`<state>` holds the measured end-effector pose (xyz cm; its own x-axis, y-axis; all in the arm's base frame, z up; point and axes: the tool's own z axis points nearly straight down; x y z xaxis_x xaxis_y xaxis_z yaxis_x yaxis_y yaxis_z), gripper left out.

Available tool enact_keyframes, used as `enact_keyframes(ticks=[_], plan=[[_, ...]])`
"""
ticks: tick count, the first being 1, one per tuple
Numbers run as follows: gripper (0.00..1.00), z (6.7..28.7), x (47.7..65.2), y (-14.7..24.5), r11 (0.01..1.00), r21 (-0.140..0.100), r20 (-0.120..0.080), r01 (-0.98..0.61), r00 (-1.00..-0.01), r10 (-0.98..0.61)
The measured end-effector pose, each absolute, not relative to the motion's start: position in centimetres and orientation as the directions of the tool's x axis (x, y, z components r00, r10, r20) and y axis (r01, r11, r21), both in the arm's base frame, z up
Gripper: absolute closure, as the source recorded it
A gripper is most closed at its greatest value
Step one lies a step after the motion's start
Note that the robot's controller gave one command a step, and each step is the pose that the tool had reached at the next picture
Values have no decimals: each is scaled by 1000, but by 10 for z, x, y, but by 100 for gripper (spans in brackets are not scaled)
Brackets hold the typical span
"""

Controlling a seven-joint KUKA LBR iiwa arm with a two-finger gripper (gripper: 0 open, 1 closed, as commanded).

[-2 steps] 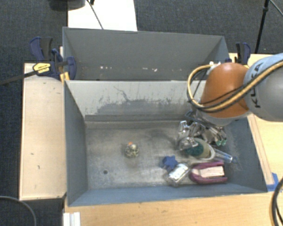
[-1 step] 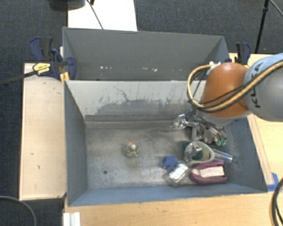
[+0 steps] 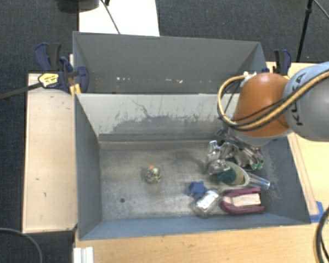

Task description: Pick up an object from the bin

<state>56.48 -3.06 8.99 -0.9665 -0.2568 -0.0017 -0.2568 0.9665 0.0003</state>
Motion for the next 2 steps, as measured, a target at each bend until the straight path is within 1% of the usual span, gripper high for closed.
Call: enact_keyframes(ticks=[1, 2], plan=[[0, 90, 565, -30, 967, 0, -2, -256, -967, -256], [100, 90, 565, -30, 967, 0, -2, -256, -967, -256]])
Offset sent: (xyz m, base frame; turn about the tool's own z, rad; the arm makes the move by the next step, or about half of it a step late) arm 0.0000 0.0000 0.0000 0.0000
